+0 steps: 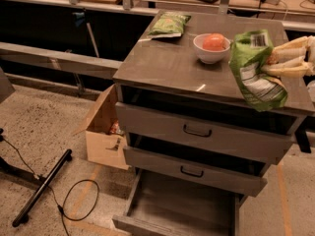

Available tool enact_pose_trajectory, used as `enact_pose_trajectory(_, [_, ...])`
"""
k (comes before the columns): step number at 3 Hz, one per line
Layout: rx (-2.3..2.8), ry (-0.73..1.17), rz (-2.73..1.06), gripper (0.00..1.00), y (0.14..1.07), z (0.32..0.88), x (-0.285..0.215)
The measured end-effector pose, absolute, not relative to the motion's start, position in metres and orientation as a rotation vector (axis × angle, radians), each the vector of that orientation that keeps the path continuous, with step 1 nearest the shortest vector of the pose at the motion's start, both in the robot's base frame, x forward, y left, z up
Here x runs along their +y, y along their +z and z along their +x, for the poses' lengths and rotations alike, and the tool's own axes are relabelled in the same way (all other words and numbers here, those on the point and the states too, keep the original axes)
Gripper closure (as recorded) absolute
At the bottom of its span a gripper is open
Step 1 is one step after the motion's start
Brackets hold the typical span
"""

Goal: Pick green rice chip bag from bottom drawer and place on counter

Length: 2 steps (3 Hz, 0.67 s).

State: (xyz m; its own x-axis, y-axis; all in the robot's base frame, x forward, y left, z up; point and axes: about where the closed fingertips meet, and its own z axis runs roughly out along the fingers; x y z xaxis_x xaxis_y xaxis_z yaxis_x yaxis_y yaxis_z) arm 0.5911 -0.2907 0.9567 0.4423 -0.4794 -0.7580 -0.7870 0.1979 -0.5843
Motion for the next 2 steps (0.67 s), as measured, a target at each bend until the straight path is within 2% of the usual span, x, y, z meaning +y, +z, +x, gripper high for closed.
enact_pose_trajectory(2, [1.215,0.208,-1.419,0.99,0.965,0.638,-0.299])
